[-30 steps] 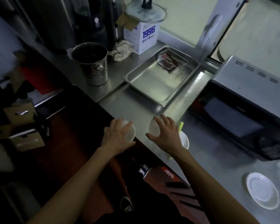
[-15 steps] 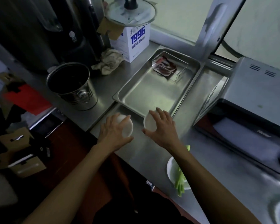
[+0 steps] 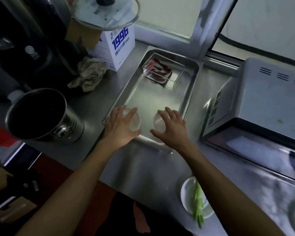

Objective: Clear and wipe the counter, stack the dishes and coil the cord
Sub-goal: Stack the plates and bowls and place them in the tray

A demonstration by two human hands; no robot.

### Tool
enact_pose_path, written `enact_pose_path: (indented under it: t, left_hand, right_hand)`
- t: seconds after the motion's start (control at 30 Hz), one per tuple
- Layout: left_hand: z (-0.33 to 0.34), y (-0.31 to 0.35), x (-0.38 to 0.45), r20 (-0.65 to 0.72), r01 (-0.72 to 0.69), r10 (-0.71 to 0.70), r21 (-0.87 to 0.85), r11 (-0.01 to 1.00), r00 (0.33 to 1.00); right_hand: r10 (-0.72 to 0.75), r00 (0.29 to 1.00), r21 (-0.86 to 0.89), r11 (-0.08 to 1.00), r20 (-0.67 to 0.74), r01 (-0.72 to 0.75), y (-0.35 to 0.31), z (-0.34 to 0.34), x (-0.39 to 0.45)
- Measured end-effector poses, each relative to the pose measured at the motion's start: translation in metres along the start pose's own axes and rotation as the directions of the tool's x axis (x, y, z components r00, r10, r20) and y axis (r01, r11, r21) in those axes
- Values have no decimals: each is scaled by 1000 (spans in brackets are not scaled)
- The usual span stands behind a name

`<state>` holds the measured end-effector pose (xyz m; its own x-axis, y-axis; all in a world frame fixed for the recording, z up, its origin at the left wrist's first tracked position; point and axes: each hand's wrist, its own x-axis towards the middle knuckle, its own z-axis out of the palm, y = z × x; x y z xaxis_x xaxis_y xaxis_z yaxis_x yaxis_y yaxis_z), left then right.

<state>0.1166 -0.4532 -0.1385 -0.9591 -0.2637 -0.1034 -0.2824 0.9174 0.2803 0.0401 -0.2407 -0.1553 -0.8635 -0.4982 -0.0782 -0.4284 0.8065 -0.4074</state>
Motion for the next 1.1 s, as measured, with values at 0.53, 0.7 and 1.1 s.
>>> enact_pose_path:
  t: [0.53, 0.7, 1.1]
  left_hand:
    - [-8, -73, 140, 2, 5, -5, -86, 996, 1000]
    - [-5, -74, 156, 25, 16, -13, -97, 995, 1000]
    - [-7, -65, 180, 20, 25, -23, -71, 997, 1000]
  right_hand:
    - [82, 996, -45, 996, 39, -80, -26, 55, 186]
    - [97, 991, -78, 993, 89, -90, -30, 64, 218]
    - [51, 988, -85, 996, 147, -39, -17, 72, 251]
